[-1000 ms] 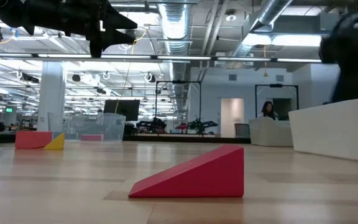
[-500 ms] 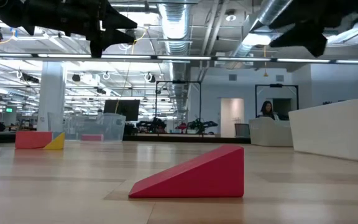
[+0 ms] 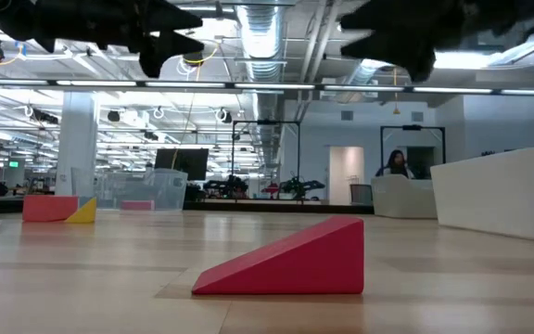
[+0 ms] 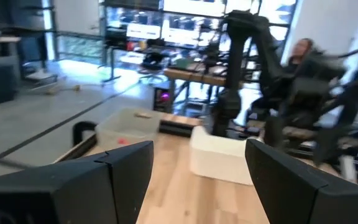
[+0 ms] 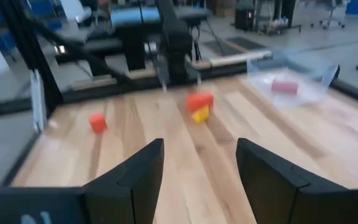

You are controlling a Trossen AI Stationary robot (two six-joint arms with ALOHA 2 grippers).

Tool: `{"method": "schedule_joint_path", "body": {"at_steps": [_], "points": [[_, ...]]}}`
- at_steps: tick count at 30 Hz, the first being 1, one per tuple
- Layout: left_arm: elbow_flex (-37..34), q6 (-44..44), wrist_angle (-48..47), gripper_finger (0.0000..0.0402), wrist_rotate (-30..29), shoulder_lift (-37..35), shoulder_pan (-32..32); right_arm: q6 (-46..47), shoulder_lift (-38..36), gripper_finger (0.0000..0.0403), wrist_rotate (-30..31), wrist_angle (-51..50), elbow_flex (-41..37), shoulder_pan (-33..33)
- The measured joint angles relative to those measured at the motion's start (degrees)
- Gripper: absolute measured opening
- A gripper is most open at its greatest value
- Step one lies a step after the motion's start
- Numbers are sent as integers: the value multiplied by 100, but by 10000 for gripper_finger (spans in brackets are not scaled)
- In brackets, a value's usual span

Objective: Sort & place blocks by color
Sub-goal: Put the right yellow block into the white bin

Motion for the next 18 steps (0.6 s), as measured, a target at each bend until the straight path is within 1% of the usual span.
{"method": "schedule_joint_path", "body": {"at_steps": [3,5,9,12,15,18], "points": [[-1,11,108,242,35,-2,2,194,161,223,-10,43,-2,-128],[-1,11,114,242,-104,-2,2,278,169,223,-77,108,-2,-228],[-1,13,110,242,-401,-2,2,348,36,223,-597,85,-2,-384],[-1,26,110,242,-383,-2,2,285,-130,223,-865,71,-2,-525],[-1,-7,112,242,-367,-2,2,259,-325,223,-1420,-9,-2,-780],[-1,-68,112,242,-363,-2,2,258,-396,223,-1615,-165,0,-914]]}}
